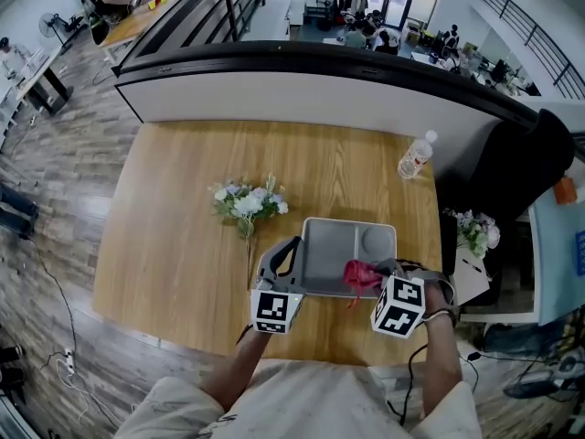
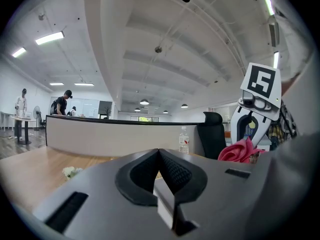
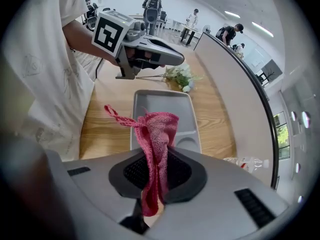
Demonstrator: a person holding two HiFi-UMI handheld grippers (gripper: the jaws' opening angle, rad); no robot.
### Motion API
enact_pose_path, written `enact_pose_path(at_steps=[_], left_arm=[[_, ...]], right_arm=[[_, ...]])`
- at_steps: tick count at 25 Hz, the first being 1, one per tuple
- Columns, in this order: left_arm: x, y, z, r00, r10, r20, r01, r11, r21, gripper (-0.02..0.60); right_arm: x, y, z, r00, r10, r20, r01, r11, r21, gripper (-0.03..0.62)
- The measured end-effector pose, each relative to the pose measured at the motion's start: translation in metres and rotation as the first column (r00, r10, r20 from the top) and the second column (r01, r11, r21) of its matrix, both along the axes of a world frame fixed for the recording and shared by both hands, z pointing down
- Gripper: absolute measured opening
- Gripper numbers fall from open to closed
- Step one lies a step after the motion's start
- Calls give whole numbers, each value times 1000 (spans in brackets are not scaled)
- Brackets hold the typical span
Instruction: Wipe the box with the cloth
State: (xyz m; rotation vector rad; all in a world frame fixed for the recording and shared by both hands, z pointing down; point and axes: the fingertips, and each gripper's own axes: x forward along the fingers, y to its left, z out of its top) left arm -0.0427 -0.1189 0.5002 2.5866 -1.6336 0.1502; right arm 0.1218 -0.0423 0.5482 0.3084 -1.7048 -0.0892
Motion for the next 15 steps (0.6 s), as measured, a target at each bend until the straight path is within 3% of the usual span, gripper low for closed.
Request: enact_pose_path(at_steps=[7, 15], left_arm=[[-5, 0, -2, 1000, -14, -11, 14, 1000, 2, 14], [-12, 0, 1, 999, -37, -9, 37, 999, -4, 14]], right_arm=[[-10, -38, -19, 1000, -21, 18, 17, 979, 202, 64], [-20, -77, -29, 999, -23, 43, 5, 923, 384, 67]])
